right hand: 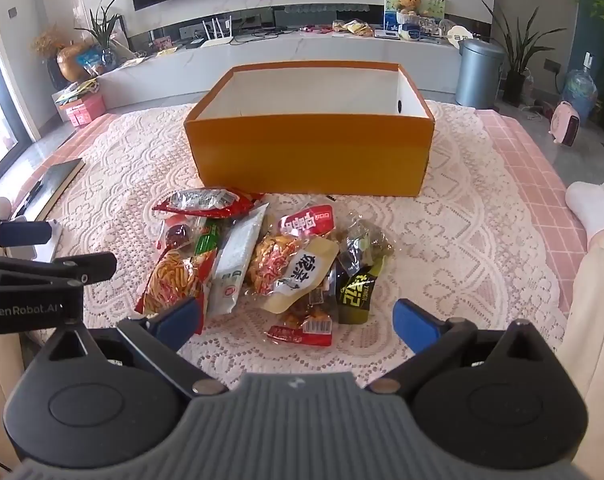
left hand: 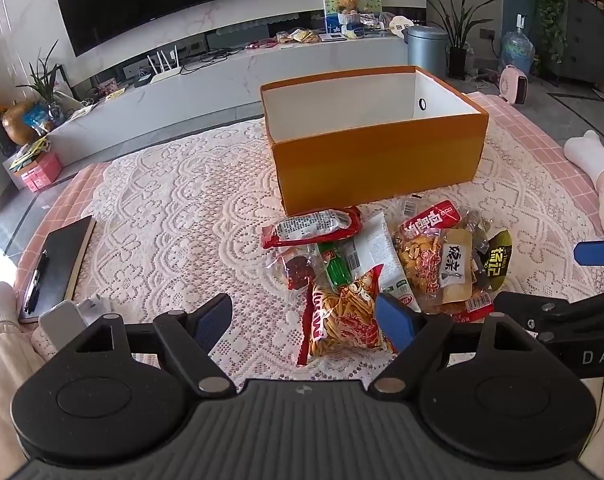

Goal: Organize snacks

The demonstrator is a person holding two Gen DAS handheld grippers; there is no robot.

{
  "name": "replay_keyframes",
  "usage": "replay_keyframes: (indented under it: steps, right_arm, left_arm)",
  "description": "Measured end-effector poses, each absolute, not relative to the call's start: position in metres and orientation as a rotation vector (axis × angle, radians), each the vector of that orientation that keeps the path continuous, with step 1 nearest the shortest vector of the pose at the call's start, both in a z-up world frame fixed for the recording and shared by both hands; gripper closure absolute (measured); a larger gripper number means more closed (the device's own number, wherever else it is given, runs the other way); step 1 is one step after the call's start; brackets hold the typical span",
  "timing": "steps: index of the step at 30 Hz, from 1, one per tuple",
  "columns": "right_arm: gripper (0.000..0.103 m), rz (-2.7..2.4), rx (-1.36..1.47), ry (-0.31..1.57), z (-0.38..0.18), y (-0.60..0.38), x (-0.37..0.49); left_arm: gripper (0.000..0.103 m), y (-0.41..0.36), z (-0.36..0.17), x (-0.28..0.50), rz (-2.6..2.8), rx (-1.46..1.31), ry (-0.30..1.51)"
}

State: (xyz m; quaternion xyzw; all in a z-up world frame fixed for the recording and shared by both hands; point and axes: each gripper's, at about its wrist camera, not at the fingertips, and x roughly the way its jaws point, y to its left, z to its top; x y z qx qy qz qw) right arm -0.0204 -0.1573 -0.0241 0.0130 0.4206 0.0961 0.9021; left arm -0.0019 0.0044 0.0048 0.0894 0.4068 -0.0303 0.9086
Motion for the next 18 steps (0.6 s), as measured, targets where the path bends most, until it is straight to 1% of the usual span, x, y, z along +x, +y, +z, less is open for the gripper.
replay_keyframes:
  steps: [18]
  right_arm:
    - [0.004, 0.214, 0.016, 0.887, -0.0216, -0.1563, -0.0201]
  left_arm:
    - [0.008, 0.0064, 0.0067, -0.0003, -0.054, 0.179, 0.837]
